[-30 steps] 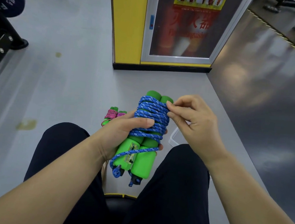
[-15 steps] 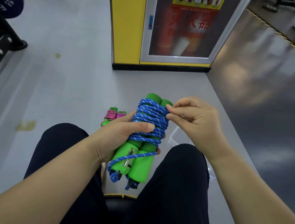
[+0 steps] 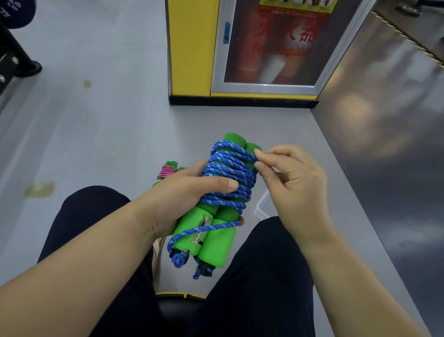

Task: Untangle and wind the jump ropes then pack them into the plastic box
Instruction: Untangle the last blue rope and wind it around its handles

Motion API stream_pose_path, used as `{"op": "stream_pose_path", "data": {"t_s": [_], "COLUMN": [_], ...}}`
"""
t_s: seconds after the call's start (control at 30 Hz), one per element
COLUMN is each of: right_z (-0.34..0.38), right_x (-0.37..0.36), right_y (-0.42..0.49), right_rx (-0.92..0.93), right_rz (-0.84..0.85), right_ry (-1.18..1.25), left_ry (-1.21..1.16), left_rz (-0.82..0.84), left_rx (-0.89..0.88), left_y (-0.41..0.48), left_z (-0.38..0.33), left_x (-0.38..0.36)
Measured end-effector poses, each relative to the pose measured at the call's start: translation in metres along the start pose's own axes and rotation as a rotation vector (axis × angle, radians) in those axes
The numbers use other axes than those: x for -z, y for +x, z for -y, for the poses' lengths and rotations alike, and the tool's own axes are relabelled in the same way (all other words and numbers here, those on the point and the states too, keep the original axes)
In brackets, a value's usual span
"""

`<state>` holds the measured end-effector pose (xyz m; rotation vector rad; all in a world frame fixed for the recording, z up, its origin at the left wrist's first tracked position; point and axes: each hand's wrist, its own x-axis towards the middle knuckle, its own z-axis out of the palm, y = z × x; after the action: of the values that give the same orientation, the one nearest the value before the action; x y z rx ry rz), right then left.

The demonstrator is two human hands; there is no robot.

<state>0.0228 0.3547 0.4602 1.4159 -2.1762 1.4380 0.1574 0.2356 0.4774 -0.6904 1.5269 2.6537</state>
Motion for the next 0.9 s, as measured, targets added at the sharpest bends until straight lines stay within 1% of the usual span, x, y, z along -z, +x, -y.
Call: {"op": "stream_pose_path", "data": {"t_s": [0.17,0.23,0.47,0.7,0.8,0.9], "right_z": [0.008,0.009,0.006,0.001,0.001,0.005], "right_x": [0.003,0.005,0.003,0.005,0.004,-0.003], "right_y": [0.0,0.001,-0.002,-0.001,-0.004,-0.011], "right_rx": [-0.096,-0.106,-0.007,0.08,0.115,0.172], "right_rz": [0.057,0.086,0.141,0.244,0.234,0.199], "right_ry": [0.09,0.079,-0.071,-0.199,-0.246,-0.383], "left_ry": [0.038,0.058,0.164,0.223,0.241,0.281], "left_rz": [-0.031,-0.042,-0.078,-0.11,-0.148,-0.195], "left_rx": [-0.004,-0.002,-0.023,-0.003,0.006,-0.007], "left_y": [-0.002,-0.002,-0.001,-0.001,0.001,0.005], "left_z": [0.004,0.005,0.008,0.017,0.021,0.022], "left_x": [-0.005,-0.005,-0.001,-0.001,-0.004,-0.006]}}
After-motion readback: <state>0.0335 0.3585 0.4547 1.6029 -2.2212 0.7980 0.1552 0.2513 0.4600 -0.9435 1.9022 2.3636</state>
